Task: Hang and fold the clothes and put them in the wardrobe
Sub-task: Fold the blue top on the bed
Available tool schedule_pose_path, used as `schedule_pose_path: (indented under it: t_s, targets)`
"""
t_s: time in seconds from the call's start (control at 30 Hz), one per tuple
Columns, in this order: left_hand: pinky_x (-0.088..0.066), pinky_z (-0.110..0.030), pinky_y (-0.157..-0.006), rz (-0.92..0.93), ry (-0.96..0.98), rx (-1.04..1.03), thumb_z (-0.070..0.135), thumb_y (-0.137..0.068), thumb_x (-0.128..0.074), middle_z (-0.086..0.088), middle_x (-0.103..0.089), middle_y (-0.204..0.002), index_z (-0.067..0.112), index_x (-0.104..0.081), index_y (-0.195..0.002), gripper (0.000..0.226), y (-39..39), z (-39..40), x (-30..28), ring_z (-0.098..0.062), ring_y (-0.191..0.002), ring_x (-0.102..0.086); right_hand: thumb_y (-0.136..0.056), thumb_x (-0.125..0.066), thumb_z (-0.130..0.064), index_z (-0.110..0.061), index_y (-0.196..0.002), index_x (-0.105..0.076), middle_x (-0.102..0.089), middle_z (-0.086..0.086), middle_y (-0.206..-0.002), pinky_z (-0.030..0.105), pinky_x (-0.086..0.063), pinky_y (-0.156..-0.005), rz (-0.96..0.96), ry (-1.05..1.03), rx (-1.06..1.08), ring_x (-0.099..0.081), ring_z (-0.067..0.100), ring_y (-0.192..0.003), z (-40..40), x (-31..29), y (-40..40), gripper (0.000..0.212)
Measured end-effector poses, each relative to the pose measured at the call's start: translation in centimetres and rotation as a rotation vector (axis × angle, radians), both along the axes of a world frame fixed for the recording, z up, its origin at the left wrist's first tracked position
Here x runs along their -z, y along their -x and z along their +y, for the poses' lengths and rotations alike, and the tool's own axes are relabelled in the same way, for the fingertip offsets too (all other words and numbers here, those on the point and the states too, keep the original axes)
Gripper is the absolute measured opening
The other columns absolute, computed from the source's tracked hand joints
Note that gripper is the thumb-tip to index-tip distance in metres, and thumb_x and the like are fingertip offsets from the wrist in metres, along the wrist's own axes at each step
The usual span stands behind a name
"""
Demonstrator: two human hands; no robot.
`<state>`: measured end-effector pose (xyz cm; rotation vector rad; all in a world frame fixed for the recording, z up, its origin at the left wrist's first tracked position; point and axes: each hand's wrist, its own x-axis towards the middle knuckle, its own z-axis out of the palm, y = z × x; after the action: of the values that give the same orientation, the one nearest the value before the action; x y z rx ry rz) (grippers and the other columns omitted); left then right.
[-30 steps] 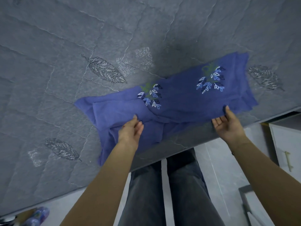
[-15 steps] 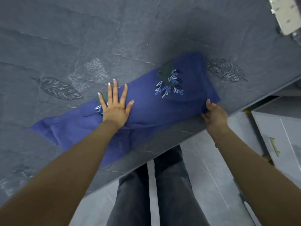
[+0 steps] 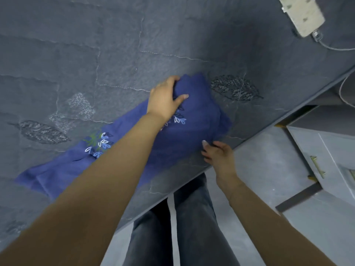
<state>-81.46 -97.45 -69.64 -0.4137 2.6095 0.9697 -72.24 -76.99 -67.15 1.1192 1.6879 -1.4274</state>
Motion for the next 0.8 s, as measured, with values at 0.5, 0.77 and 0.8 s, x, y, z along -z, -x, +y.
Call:
schedule_pose_path:
  t_s: [0.5, 0.77, 0.8]
  targets:
    - [-0.048, -0.016, -0.059, -0.277, -0.570, -0.337, 0.021, -0.095, -0.062, 0.009, -0.063, -0.061, 0.017, -0.063, -0.081, 0.014, 5.1, -1.7, -0.6, -0.002, -0.055, -0.056, -0.084, -0.076, -0.022, -0.006, -0.113, -0.058, -0.067, 0.010, -0.103, 0.032, -0.054, -0.093, 0.017, 0.013, 0.101, -0.064, 0.017, -0.091, 1.5, 0.7, 1.7, 0.038]
    - [-0.053, -0.025, -0.066, -0.345, -0.656, -0.258, 0.013, -0.092, -0.065, -0.003, -0.067, -0.076, 0.005, -0.064, -0.098, 0.010, 4.9, -2.0, -3.0, -0.009, -0.062, -0.061, -0.087, -0.071, -0.009, -0.009, -0.118, -0.062, -0.070, -0.002, -0.108, 0.021, -0.055, -0.076, 0.104, 0.145, 0.170, -0.064, 0.013, -0.096, -1.6, -0.4, 3.8, 0.033]
    - [-0.054, -0.026, -0.068, -0.367, -0.698, -0.237, 0.014, -0.092, -0.065, -0.003, -0.069, -0.079, 0.007, -0.065, -0.099, 0.010, 4.6, -2.7, -3.8, -0.010, -0.066, -0.063, -0.087, -0.070, -0.006, -0.007, -0.118, -0.062, -0.069, 0.003, -0.112, 0.027, -0.055, -0.082, 0.159, 0.127, 0.170, -0.064, 0.016, -0.099, -2.0, -1.0, 3.7, 0.031]
